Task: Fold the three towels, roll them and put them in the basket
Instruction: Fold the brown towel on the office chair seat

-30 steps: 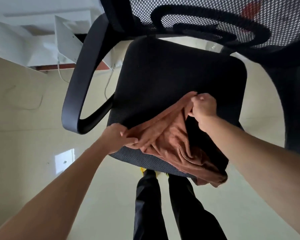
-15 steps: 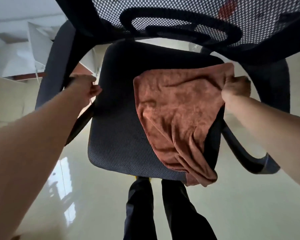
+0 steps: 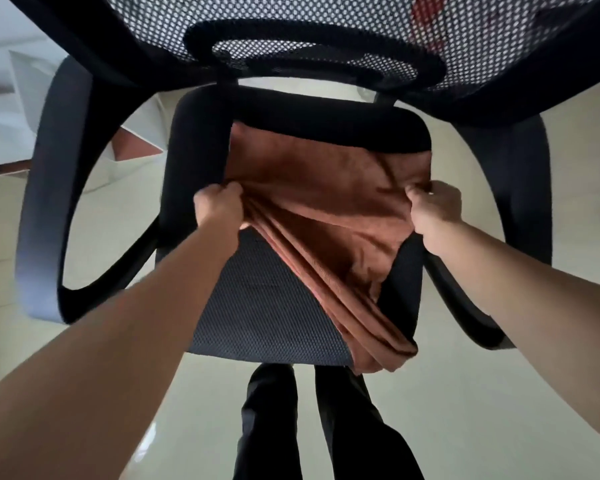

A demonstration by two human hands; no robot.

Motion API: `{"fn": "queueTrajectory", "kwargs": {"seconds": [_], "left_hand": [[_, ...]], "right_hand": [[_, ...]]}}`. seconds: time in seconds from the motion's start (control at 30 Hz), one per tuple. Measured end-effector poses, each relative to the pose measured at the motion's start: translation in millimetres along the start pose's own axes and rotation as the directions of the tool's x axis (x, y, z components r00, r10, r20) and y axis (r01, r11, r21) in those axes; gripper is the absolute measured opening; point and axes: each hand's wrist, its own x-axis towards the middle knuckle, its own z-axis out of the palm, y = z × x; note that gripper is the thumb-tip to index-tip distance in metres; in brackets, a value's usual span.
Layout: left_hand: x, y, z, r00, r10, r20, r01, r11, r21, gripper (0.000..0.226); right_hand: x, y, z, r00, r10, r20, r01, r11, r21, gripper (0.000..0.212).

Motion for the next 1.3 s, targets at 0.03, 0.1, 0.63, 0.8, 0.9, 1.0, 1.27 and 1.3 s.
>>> {"fn": "queueTrajectory", "kwargs": {"seconds": [0.03,0.1,0.63,0.8,0.9,1.0,1.27,1.3], "left_hand": [[8,8,-5,0.999,0.032,-0.022,-0.033,0.999,-0.009,0.012],[20,20,-18,0.996,0.086,-0.028,-0.085,0.996,0.025,0.012],[59,77,5,0.957,0.255,-0.138,-0.229,0.956,0.183,0.018],[36,44,-7,0.994,0.101,-0.031,-0.099,0.993,0.057,0.027],[5,-10,-15,0.986,-0.086,0.142,0.083,0.996,0.028,0.028],[-30,-62,-13,0.926,-0.193,0.325,0.18,0.981,0.07,0.014],[-47,-80,-5,0.956,-0.167,0.24,0.194,0.977,-0.093,0.008],[-48,-80,-8,0.96,-0.164,0.228,0.198,0.971,-0.135,0.009]], "right_hand": [[3,-3,0,0.999,-0.034,-0.017,0.034,0.999,0.022,0.02],[6,-7,3,0.997,-0.075,-0.004,0.076,0.997,0.035,0.021],[45,-49,19,0.991,-0.087,-0.103,0.094,0.993,0.066,0.023],[13,-33,15,0.981,0.168,0.095,-0.19,0.919,0.344,0.037],[-30,-4,12,0.89,0.251,0.381,-0.391,0.85,0.352,0.026],[-67,31,19,0.779,0.296,0.553,-0.509,0.813,0.282,0.028],[-84,39,21,0.82,0.291,0.493,-0.498,0.788,0.363,0.005],[-84,34,17,0.823,0.297,0.485,-0.514,0.753,0.411,0.006]]}}
